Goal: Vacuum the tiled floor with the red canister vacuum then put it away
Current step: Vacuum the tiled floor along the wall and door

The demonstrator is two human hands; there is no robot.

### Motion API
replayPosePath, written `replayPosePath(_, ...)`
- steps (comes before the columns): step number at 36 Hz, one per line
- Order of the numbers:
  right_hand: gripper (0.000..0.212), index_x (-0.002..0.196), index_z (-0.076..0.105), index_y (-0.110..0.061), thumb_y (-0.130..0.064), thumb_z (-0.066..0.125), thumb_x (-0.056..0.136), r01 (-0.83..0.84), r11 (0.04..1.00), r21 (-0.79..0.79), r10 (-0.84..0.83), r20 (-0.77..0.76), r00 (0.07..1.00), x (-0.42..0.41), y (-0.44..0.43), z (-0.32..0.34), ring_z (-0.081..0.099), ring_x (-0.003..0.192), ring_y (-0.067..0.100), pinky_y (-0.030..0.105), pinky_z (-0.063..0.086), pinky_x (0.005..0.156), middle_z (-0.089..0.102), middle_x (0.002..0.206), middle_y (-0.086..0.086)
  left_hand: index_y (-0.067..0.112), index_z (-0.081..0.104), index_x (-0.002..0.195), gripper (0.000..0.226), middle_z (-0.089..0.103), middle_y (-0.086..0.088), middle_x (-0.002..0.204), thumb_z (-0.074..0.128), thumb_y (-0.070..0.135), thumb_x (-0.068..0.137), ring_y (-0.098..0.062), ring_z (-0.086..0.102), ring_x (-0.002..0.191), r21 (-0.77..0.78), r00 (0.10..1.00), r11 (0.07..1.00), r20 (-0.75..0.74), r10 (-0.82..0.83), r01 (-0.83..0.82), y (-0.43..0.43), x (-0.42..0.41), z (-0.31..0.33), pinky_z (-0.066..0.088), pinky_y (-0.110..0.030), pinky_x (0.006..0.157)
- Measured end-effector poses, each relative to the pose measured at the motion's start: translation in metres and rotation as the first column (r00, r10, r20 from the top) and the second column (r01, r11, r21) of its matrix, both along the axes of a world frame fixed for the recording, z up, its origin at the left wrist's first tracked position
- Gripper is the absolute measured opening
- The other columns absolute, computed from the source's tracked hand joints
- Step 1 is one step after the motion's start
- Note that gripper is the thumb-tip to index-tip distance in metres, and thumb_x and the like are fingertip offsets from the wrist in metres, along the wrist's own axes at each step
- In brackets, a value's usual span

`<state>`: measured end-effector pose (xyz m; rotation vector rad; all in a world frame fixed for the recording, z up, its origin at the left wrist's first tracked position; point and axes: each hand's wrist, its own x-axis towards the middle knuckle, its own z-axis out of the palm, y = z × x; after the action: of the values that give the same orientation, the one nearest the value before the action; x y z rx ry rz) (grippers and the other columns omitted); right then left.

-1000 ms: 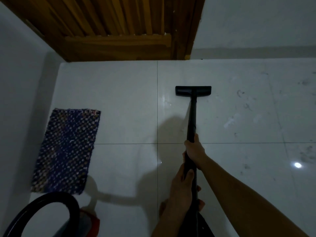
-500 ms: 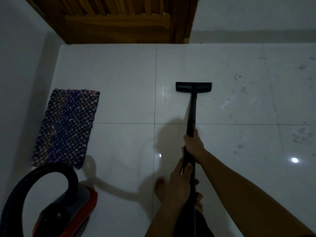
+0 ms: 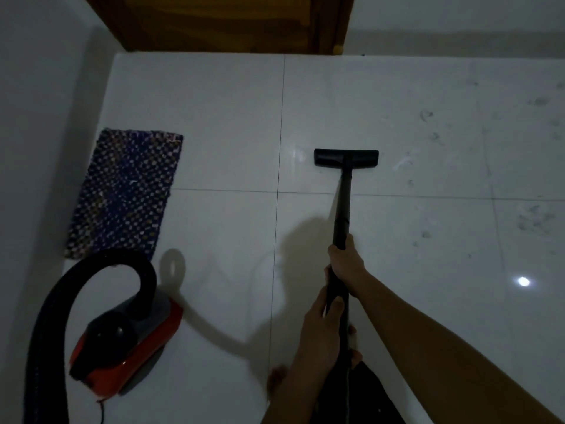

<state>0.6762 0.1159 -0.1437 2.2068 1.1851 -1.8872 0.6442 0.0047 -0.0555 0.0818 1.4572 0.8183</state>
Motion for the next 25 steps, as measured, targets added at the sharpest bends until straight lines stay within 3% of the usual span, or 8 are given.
replayPosePath(2,0.055,0.150,0.021,-0.025,-0.017,0.039,0.098,0.010,1.000,0.000,-0.010,0.005,1.000,0.000,-0.012,-0.002,0.051,0.047,0.017,0.022,0.041,0.040,0.051,0.075,0.007,0.026,0.049,0.133,0.034,0.056,0.002,0.049,0.037,0.022,0.101,-0.015,0.046,0.035,0.002,1.000,1.000,0.016,0.003,-0.003,-0.012,-0.001,-0.004,0.042,-0.020,0.035)
replayPosePath(10,0.054,0.150,0.020,-0.023,-0.018,0.039,0.100,0.021,1.000,0.016,-0.021,0.012,1.000,-0.003,-0.060,0.001,0.051,0.049,0.015,0.016,0.037,0.033,0.051,0.074,0.005,0.029,0.049,0.133,0.035,0.059,0.001,0.065,0.040,0.025,0.100,-0.017,0.053,0.048,0.000,0.998,0.998,-0.042,-0.056,0.056,-0.062,-0.004,-0.016,0.045,-0.029,0.050)
replayPosePath(20,0.054,0.150,0.020,-0.023,-0.019,0.040,0.100,-0.005,1.000,0.022,0.005,0.020,1.000,0.010,-0.104,0.003,0.052,0.050,0.015,0.017,0.037,0.034,0.052,0.079,0.006,0.027,0.053,0.126,0.030,0.058,0.005,0.048,0.039,0.022,0.100,-0.014,0.056,0.049,-0.005,1.000,1.000,-0.001,-0.018,0.018,-0.105,0.008,-0.008,0.045,-0.023,0.042)
replayPosePath(25,0.055,0.151,0.020,-0.023,-0.018,0.041,0.100,0.004,1.000,0.024,-0.004,0.011,1.000,0.024,-0.115,0.004,0.051,0.052,0.015,0.013,0.034,0.027,0.051,0.080,0.005,0.031,0.052,0.129,0.033,0.062,0.007,0.066,0.042,0.027,0.098,-0.016,0.061,0.066,-0.008,0.992,0.996,-0.087,-0.093,0.093,-0.115,0.021,-0.010,0.050,-0.039,0.062)
